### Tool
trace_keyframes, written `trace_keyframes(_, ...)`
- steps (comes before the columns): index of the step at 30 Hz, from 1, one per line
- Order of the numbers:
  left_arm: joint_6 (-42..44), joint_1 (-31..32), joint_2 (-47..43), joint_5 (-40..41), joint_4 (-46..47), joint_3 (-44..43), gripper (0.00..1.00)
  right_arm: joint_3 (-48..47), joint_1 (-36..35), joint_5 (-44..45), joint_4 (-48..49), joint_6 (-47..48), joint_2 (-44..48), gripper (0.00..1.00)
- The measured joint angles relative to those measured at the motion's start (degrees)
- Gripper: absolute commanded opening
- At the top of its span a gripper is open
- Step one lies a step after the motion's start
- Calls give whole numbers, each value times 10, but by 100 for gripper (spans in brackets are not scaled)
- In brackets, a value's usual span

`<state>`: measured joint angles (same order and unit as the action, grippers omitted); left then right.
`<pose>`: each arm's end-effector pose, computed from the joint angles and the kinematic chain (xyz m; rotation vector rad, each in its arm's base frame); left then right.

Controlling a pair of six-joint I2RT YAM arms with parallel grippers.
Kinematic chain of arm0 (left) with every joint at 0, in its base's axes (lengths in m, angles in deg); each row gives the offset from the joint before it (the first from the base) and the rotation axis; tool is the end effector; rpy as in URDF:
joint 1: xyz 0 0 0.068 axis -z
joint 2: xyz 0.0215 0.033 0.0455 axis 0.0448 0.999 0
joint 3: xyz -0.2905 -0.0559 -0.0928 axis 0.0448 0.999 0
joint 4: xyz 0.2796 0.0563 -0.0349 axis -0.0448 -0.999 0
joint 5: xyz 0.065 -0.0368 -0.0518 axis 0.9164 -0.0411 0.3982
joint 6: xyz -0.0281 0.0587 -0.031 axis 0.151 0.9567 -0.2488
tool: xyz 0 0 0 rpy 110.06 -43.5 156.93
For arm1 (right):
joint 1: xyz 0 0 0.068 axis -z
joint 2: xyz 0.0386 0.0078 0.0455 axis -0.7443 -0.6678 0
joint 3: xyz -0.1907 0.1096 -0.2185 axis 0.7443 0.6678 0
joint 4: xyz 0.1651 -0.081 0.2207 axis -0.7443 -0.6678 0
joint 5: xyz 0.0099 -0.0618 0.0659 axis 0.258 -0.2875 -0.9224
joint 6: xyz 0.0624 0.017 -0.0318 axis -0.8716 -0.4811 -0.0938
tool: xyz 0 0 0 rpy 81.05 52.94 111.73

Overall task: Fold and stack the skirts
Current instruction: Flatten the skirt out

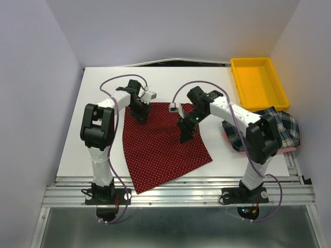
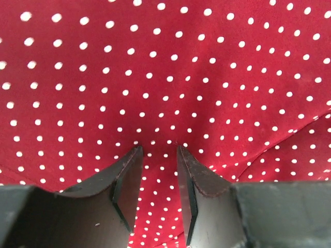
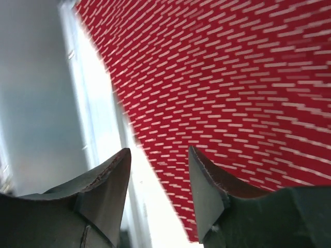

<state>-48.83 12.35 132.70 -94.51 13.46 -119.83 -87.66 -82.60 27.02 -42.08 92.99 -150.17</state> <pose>0.4410 -0.1389 0.1735 0.9148 2.5126 -0.4477 0.2901 0.2540 0.2455 -1.6200 2.2151 1.2483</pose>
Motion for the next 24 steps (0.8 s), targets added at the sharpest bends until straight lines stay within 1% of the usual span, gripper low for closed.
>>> trace_keyframes(3,7,11,10,4,-2,-16,43,-17,38,16,29,-8,-2,49)
trace_keyframes(6,12,23,19,5,-2,-28,43,10,47,43,59,-7,-12,47)
trace_keyframes(8,14,28,21,5,0,-30,43,42,44,57,69,-4,-17,45)
trace_keyframes(14,17,36,21,3,3,-30,43,137,39,99,89,2,-31,45)
trace_keyframes(20,19,50,10,-7,22,-8,43,170,28,95,104,2,-15,45)
trace_keyframes(24,19,56,-8,-16,31,20,43,184,4,75,104,1,-10,48)
